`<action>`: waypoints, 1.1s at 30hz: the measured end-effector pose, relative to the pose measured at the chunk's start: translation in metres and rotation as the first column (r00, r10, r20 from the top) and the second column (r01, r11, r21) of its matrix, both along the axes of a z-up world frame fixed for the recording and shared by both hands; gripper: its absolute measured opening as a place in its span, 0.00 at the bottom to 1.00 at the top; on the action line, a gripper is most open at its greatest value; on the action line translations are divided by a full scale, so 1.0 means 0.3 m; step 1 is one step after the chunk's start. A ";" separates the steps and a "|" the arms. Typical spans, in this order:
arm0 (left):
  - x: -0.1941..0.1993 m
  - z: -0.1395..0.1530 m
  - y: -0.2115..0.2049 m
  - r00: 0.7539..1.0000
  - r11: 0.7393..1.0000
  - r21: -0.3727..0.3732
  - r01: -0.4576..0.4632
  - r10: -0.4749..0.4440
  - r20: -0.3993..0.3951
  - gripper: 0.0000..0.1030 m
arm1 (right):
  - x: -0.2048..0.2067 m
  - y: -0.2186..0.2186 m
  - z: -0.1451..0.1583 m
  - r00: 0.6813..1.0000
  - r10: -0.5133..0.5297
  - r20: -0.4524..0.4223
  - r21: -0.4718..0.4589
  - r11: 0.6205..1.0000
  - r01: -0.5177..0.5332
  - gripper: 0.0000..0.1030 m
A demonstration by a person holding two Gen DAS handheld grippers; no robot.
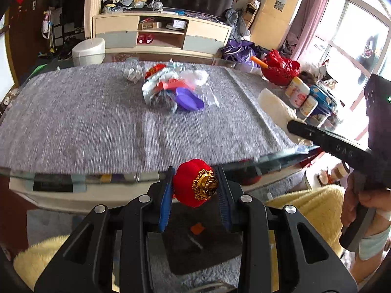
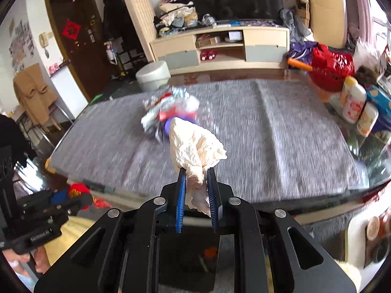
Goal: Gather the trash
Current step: 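Carry both items over the grey bin and open both tools to drop them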
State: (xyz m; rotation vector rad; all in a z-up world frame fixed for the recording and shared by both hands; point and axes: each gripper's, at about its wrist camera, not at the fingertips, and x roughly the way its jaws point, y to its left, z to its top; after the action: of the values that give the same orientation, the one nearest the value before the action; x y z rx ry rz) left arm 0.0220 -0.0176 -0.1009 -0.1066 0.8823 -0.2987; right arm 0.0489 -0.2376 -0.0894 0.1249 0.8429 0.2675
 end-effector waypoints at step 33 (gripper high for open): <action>-0.156 -0.486 -0.091 0.953 0.996 0.022 0.081 -0.071 -0.296 0.30 | -0.166 0.115 -0.511 0.930 0.047 -0.365 -0.017 0.998 -0.058 0.20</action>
State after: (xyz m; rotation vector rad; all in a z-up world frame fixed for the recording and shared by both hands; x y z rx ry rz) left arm -0.0248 -0.0449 -0.2467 -0.0870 1.1901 -0.3449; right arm -0.0010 -0.2031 -0.2427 0.1283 1.2217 0.2873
